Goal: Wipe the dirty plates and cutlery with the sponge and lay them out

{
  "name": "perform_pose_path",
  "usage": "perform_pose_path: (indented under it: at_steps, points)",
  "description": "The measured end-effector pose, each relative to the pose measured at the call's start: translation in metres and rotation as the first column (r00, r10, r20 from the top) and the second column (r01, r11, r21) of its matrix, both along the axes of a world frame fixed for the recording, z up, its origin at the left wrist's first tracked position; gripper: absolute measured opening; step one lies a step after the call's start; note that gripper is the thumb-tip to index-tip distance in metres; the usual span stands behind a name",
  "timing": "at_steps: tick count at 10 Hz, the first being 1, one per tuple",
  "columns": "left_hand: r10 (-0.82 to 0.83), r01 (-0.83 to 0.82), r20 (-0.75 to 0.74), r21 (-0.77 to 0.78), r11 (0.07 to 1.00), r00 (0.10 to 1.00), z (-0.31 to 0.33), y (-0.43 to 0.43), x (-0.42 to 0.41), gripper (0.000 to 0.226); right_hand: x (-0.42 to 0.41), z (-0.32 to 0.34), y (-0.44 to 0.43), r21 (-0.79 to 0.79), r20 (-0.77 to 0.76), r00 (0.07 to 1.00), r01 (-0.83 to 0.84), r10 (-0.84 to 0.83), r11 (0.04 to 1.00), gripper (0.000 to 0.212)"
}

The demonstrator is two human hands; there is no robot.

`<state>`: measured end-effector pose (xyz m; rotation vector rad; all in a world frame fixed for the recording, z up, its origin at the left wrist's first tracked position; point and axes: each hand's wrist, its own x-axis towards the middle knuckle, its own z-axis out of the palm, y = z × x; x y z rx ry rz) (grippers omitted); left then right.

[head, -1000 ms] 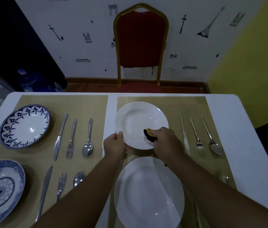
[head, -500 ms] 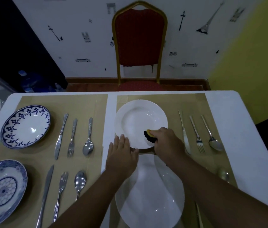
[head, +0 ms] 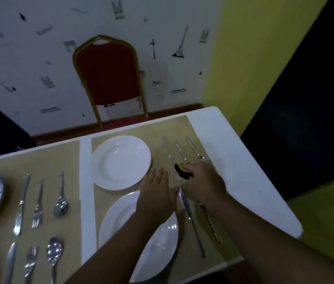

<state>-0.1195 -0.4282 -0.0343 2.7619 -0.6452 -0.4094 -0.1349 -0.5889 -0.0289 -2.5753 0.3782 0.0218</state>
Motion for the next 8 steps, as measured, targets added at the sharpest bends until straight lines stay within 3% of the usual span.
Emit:
perform_pose_path:
  at_steps: [2, 4, 5, 6, 8]
  points:
    - [-0.142, 0.141, -0.044, -0.039, 0.989, 0.989, -0.006, -0.087, -0.023, 0.067, -0.063, -0.009, -0.093, -0.132, -0.065, 0.978, 0.187, -0.196, 0.973, 0.043]
    - [-0.236, 0.233, -0.132, -0.038, 0.972, 0.963, -0.019, -0.151, -0.045, 0.066, -0.103, -0.037, -0.151, -0.090, -0.159, 0.943, 0.281, -0.293, 0.955, 0.049]
    - [-0.287, 0.294, -0.159, 0.025, 0.955, 0.945, -0.034, -0.167, -0.055, 0.066, -0.117, -0.057, -0.153, -0.039, -0.386, 0.907, 0.167, -0.169, 0.985, 0.059]
    - [-0.307, 0.321, -0.184, 0.052, 0.946, 0.934, -0.041, -0.172, -0.062, 0.065, -0.119, -0.058, -0.150, -0.082, -0.407, 0.907, 0.077, -0.104, 0.994, 0.065]
    - [-0.261, 0.270, -0.153, 0.043, 0.962, 0.953, -0.042, -0.166, -0.052, 0.062, -0.097, -0.046, -0.145, -0.197, -0.338, 0.935, 0.042, -0.108, 0.979, 0.047]
